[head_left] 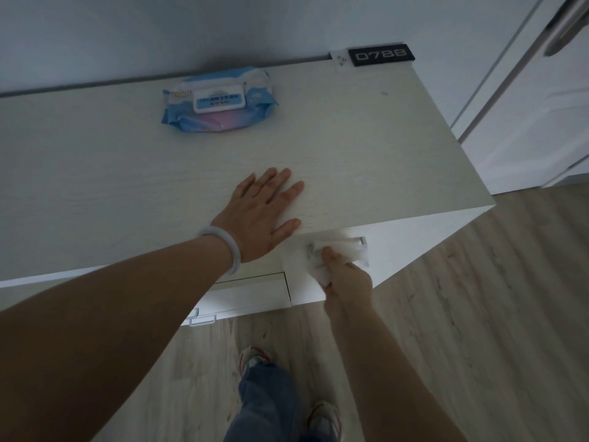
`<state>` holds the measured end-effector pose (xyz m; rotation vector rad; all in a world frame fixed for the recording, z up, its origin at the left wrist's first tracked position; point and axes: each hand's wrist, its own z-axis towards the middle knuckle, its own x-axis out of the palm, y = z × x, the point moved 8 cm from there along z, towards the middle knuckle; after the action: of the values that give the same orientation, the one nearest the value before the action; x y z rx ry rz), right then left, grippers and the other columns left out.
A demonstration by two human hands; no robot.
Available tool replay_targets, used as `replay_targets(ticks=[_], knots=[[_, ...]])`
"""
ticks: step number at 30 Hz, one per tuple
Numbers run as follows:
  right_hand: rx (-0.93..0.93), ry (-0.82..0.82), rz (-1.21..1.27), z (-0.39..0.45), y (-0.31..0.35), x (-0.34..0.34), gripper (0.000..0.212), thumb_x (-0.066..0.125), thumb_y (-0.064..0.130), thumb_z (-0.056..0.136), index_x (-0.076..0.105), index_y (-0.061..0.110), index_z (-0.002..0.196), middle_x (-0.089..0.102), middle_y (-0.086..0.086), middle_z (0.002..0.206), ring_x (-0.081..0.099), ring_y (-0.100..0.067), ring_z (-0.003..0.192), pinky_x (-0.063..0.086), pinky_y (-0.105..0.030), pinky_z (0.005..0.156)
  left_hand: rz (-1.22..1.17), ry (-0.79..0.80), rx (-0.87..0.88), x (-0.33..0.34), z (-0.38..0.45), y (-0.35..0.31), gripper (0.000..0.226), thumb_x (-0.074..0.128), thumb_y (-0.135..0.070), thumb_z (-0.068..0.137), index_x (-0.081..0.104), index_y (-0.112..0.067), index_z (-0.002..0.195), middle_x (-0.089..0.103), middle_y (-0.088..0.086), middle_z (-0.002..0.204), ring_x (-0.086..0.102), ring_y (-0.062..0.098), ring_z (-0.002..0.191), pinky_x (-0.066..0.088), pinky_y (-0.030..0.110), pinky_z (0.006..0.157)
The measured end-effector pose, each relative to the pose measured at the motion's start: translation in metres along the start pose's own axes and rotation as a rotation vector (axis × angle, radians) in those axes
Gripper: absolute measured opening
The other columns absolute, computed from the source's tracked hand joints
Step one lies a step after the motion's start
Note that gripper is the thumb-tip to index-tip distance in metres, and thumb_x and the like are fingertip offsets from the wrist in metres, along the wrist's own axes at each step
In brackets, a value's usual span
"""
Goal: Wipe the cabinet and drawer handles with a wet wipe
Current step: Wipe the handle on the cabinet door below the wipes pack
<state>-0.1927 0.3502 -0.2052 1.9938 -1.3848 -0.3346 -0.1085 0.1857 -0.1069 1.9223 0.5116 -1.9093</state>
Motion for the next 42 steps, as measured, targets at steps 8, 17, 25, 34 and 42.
replay_targets(ticks=[8,17,25,34,42], knots=[[0.028,0.099,0.031,-0.007,-0.001,0.01,0.022,0.078,0.006,0.078,0.066,-0.001,0.096,0.071,-0.016,0.099,0.071,-0.022,0.088,0.058,-0.04,0.084,0.007,0.01,-0.003,0.001,0.0,0.0,0.07,0.009,-0.062,0.091,0.008,-0.028,0.153,0.007,0.004,0.162,0.005,0.023,0.149,0.007,0.044,0.12],[-0.099,0.018,-0.043,0.017,0.017,-0.013,0.01,0.075,0.012,0.079,0.071,0.01,0.087,0.074,-0.001,0.088,0.069,-0.024,0.096,0.054,-0.046,0.092,0.006,0.002,-0.005,0.0,0.0,0.0,0.07,0.01,-0.062,0.091,0.01,-0.028,0.153,0.009,0.005,0.161,0.007,0.023,0.149,0.008,0.044,0.12],[0.038,0.329,0.183,-0.006,0.016,0.004,0.053,0.066,-0.013,0.074,0.055,0.001,0.123,0.063,-0.018,0.123,0.063,-0.033,0.11,0.048,-0.05,0.099,-0.003,0.008,-0.004,0.0,0.0,0.0,0.07,0.008,-0.062,0.091,0.008,-0.028,0.153,0.007,0.004,0.161,0.005,0.023,0.149,0.007,0.044,0.121],[-0.091,0.024,0.046,0.015,0.038,-0.023,0.017,0.051,0.029,0.099,0.063,0.017,0.098,0.066,-0.011,0.113,0.064,-0.027,0.105,0.055,-0.046,0.087,-0.011,-0.003,-0.003,-0.001,0.0,0.0,0.07,0.01,-0.061,0.091,0.011,-0.028,0.153,0.01,0.005,0.161,0.007,0.023,0.149,0.006,0.044,0.12],[-0.228,-0.05,-0.1,0.013,0.028,-0.032,0.023,0.068,0.02,0.089,0.06,0.001,0.08,0.064,-0.009,0.082,0.065,-0.019,0.082,0.057,-0.031,0.074,-0.01,-0.008,-0.008,-0.003,0.0,0.0,0.07,0.009,-0.061,0.091,0.012,-0.027,0.153,0.01,0.004,0.161,0.007,0.023,0.149,0.008,0.044,0.12]])
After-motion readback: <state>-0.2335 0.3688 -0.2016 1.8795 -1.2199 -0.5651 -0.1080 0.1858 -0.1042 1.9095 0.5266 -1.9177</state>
